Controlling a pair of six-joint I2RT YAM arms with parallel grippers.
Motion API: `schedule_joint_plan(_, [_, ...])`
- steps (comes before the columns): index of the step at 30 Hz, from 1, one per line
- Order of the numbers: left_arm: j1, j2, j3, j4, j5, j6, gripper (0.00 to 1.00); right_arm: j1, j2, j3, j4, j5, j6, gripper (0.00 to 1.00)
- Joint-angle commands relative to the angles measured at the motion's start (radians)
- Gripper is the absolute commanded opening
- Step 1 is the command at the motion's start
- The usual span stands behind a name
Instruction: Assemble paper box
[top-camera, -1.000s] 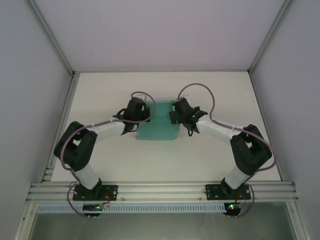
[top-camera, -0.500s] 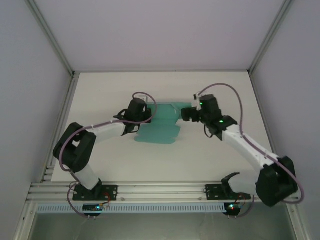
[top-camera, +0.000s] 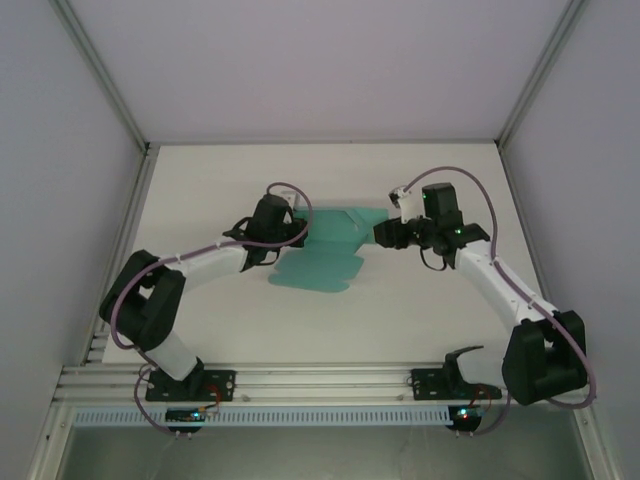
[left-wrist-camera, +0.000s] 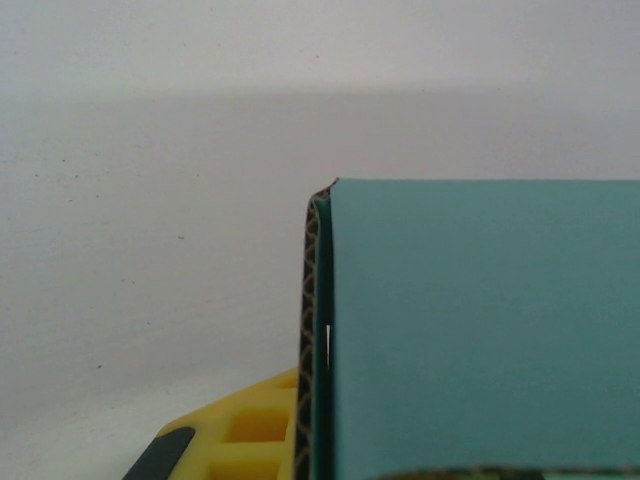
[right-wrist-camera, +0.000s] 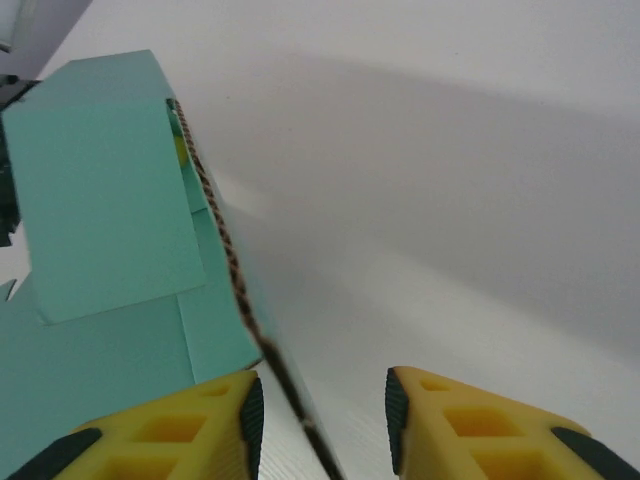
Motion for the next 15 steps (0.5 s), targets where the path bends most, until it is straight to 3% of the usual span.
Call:
schedule_joint_plan(1, [-0.005, -0.038, 0.031, -0.015, 0.045, 0.004, 0.00, -0.010, 0.006, 0.027, -0.011, -0.093, -0.037, 0.39])
schedule_joint_plan(10, [-0.007, -0.051, 0.026, -0.028, 0.062, 0.010, 0.00, -0.016, 0.014, 0.039, -0.028, -0.086, -0.046, 0.17])
schedule_joint_plan(15, [-0.007, -0.060, 0.028, -0.032, 0.064, 0.009, 0.00, -0.009, 0.015, 0.043, -0.029, 0.041, -0.054, 0.08])
